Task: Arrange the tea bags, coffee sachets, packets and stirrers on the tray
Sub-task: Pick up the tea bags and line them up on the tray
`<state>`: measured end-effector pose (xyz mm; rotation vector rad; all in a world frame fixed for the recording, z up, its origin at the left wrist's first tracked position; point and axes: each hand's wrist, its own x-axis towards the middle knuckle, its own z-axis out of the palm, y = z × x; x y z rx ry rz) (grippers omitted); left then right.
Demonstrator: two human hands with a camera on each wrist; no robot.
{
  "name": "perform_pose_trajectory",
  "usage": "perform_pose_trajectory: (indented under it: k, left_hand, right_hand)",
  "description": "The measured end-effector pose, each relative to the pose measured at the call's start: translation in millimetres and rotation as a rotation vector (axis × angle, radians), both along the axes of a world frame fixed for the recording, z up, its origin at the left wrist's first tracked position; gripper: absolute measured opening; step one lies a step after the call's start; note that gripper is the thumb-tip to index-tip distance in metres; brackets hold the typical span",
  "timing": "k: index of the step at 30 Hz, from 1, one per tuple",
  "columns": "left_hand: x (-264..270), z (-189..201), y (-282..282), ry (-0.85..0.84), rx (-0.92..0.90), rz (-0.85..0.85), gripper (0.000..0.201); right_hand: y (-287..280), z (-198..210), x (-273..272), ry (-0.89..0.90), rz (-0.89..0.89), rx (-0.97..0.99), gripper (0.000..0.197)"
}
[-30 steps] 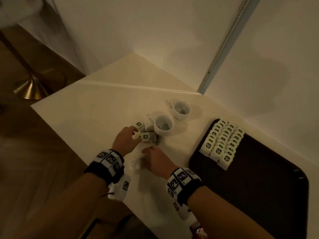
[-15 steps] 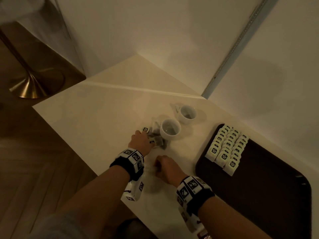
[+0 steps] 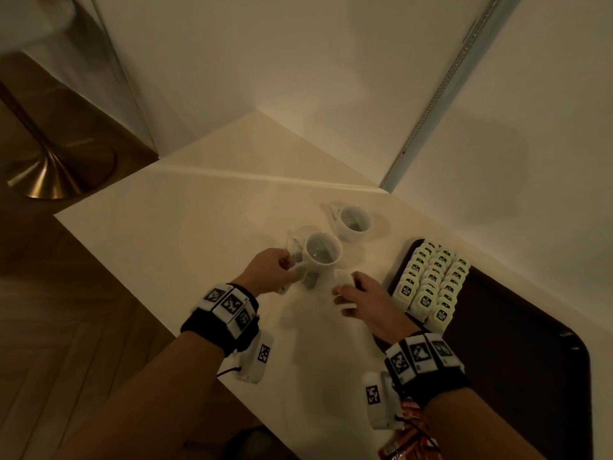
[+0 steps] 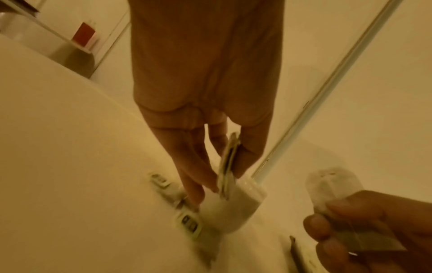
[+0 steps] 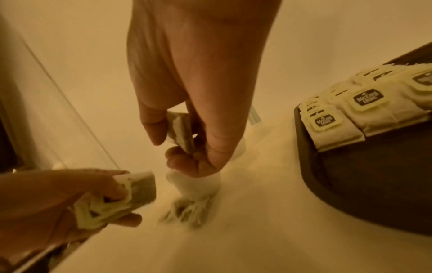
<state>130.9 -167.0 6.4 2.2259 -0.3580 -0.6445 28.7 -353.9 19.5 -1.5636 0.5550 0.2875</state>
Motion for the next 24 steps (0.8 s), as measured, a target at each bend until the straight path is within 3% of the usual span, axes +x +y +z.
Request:
perform_pose_trajectory:
  k: [4, 8, 12, 16, 20, 24]
  left_hand:
    - [-1.5, 39.5, -10.1, 0.108, -0.200, -0.030, 0.006]
    - [-9.0, 68.7, -32.8, 0.151, -0.372, -0.049, 0.018]
    - [-17.9, 84.1, -57.0, 0.308, -0.627, -0.017, 0.021]
    - [-27.1, 92.3, -82.4, 0.508, -0.850, 0.078, 0.024]
    - [-41.1, 98.8, -109.0, 0.700, -0.967, 0.073, 0.038]
    - [-55.6, 108.1, -126.5, 0.924, -1.045, 0.052, 0.046]
  right_hand:
    - [-12.3, 23.8, -2.7, -0.187, -0.047, 0.110, 0.025]
    - [-19.3, 51.8, -7.2, -0.354, 0.011, 0.047, 0.003]
    - [-28.0, 73.0, -12.6, -0.440, -0.052, -0.118, 0.014]
    - [-38.8, 87.6, -17.7, -0.404, -0.089, -0.165, 0.025]
    - [-45.6, 94.8, -21.6, -0.427, -0.155, -0.154, 0.013]
    - [-48.5, 101.5, -28.1, -0.502, -0.208, -0.161, 0.025]
